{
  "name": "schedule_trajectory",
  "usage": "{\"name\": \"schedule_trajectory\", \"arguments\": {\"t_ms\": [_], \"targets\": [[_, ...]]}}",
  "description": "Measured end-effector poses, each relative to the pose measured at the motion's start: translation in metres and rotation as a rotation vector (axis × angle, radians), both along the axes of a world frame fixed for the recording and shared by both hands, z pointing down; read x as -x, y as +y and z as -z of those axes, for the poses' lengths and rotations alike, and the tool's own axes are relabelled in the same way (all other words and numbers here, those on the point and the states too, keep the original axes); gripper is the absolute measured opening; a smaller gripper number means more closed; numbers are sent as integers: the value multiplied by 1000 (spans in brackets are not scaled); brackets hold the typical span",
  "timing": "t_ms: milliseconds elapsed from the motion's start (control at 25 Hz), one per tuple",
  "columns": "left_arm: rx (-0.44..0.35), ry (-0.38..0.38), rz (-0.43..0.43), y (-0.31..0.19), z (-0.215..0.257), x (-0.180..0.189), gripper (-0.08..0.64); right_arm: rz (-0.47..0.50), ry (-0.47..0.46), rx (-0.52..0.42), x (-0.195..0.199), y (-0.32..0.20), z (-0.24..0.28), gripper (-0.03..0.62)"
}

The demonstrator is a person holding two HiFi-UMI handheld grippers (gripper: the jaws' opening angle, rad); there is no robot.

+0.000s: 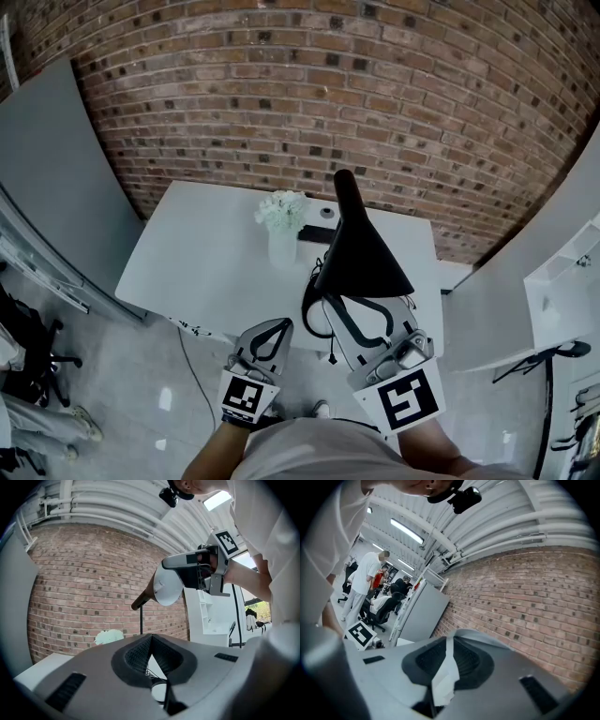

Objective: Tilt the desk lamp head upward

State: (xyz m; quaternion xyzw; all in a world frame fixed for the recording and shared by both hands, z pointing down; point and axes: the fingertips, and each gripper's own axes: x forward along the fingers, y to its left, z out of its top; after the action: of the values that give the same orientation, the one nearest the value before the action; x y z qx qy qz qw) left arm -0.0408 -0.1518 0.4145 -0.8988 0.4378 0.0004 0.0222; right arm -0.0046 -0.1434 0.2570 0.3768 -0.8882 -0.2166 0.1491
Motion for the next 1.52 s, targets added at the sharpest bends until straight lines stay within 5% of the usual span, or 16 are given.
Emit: {"name": "schedule_trajectory", "arguments": {"t_ms": [600, 1040, 1520], "targets": [[-6, 1, -16, 0, 3, 2, 8, -7, 5, -41, 2, 3, 19, 34], [13, -4, 10, 4, -3, 10, 8, 24, -17, 23, 8, 13, -3, 34], [46, -20, 27, 11, -12, -9, 8, 32, -149, 147, -16, 15, -34, 34]]}}
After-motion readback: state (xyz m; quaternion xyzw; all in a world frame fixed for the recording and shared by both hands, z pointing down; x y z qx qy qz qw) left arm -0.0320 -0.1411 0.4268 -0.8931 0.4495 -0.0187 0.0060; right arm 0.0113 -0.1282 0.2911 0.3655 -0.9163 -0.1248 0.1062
